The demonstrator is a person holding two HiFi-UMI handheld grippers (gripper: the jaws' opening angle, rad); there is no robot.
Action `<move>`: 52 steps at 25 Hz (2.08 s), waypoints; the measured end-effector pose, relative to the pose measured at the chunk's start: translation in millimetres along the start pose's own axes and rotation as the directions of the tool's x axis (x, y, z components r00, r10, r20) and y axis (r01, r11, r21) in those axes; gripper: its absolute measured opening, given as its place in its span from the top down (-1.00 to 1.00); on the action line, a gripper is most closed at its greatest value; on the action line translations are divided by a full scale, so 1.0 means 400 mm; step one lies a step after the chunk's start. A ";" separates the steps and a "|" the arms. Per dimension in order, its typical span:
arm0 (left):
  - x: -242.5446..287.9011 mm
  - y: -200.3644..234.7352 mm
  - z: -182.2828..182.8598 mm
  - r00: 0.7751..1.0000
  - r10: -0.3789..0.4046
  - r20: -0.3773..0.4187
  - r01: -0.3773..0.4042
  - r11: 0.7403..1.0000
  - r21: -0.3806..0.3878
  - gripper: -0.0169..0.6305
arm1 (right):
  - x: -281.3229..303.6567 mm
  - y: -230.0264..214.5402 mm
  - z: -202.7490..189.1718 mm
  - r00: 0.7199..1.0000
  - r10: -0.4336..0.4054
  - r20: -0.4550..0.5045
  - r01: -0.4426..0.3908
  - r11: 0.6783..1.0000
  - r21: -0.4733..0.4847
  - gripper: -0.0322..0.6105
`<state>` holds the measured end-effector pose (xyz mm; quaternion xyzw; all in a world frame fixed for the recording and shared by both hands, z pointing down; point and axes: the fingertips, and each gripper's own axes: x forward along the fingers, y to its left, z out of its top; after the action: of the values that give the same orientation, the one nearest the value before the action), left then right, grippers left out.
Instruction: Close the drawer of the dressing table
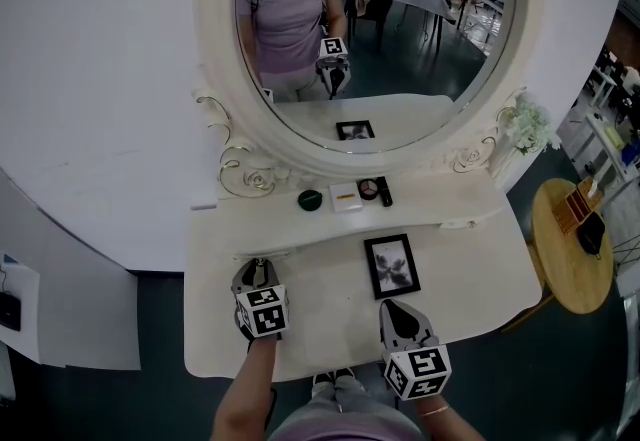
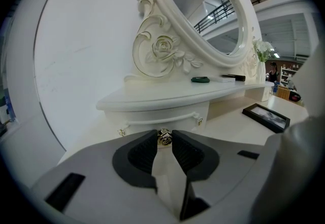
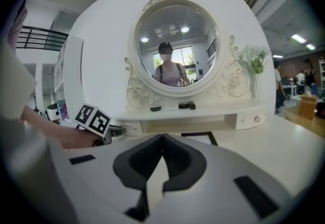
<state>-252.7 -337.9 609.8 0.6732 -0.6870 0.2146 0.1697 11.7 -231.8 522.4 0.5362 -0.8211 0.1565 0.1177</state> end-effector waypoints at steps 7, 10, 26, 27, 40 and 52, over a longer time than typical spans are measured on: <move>0.016 0.002 0.010 1.000 0.004 -0.003 -0.004 1.000 0.001 0.66 | 0.003 -0.001 0.001 1.000 0.004 -0.001 -0.004 1.000 -0.006 0.89; 0.026 0.006 0.014 1.000 0.002 -0.008 -0.002 1.000 -0.001 0.66 | 0.004 -0.003 0.001 1.000 0.004 -0.002 -0.004 1.000 -0.009 0.89; -0.045 -0.003 0.035 0.998 -0.048 0.031 0.050 0.996 -0.074 0.60 | 0.004 0.023 0.028 0.998 0.053 0.022 -0.052 0.998 -0.033 0.89; -0.058 -0.008 0.041 0.997 -0.061 0.043 0.064 0.995 -0.079 0.60 | 0.004 0.025 0.031 0.998 0.056 0.025 -0.056 0.998 -0.034 0.89; -0.229 -0.064 0.091 0.965 -0.173 0.196 0.196 0.975 -0.106 0.75 | 0.006 0.052 0.058 0.993 0.107 0.051 -0.105 0.994 -0.043 0.89; -0.358 -0.092 0.088 0.942 -0.222 0.250 0.257 0.960 -0.116 0.90 | 0.006 0.100 0.068 0.982 0.184 0.053 -0.180 0.981 -0.071 0.89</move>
<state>-208.8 -234.6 507.5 0.7581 -0.6290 0.0601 0.1613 -26.8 -229.2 493.1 0.4591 -0.8745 0.1236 0.0960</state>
